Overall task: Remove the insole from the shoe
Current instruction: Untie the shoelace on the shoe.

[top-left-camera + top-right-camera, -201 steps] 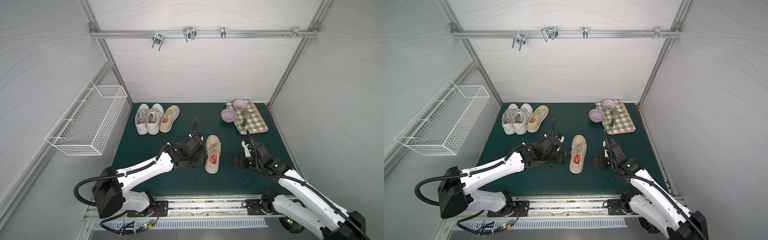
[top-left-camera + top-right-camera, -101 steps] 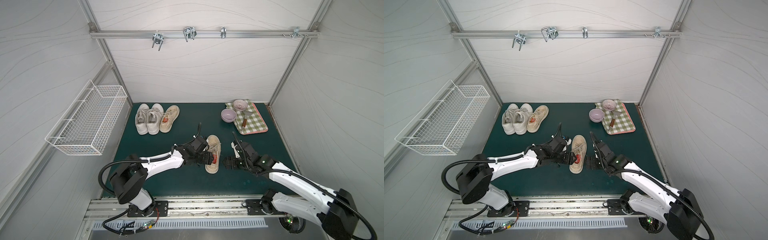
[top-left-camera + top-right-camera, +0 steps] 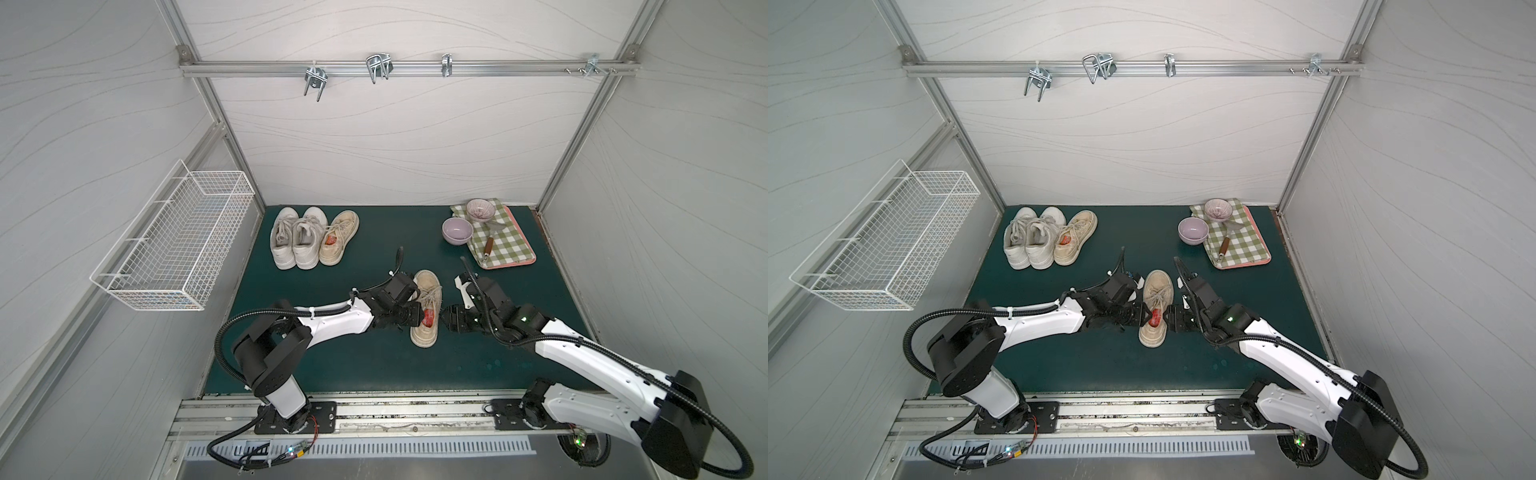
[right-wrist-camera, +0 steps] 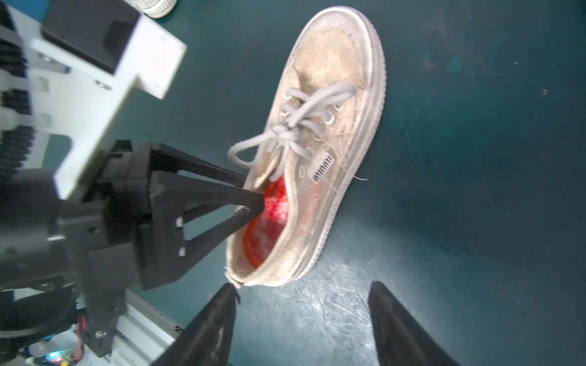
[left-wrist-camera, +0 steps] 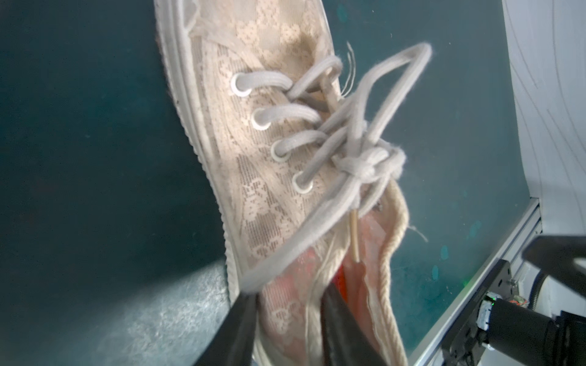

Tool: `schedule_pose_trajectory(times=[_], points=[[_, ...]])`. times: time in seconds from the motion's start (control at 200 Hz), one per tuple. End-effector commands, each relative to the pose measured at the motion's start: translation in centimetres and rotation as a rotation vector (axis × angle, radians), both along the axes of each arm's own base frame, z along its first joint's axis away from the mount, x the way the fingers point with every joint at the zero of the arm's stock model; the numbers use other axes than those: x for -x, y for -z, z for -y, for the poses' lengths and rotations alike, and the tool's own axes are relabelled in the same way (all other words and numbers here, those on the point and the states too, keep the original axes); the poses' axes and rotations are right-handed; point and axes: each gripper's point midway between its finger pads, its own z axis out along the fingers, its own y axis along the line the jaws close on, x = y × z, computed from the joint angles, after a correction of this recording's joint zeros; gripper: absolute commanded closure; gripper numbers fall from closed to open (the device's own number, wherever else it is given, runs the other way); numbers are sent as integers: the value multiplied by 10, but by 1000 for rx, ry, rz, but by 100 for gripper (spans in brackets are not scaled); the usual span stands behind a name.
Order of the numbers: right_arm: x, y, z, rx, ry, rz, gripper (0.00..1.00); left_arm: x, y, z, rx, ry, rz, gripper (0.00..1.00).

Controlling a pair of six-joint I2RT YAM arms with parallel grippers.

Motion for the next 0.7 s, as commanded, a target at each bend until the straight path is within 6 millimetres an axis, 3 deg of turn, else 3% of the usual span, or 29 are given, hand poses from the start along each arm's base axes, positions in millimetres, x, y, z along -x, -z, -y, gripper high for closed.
schedule_pose_trajectory(times=[0.0,0.285,0.69], points=[[-1,-12,-18,-64,-18,-4,38,-15,-9,11,45,-26,41,73],[-6,-7,-42,-85,-43,-29,54,-15,-21,17,108,-50,47,98],[-21,16,-58,-72,-25,-56,70,-2,-29,17,147,-77,73,100]])
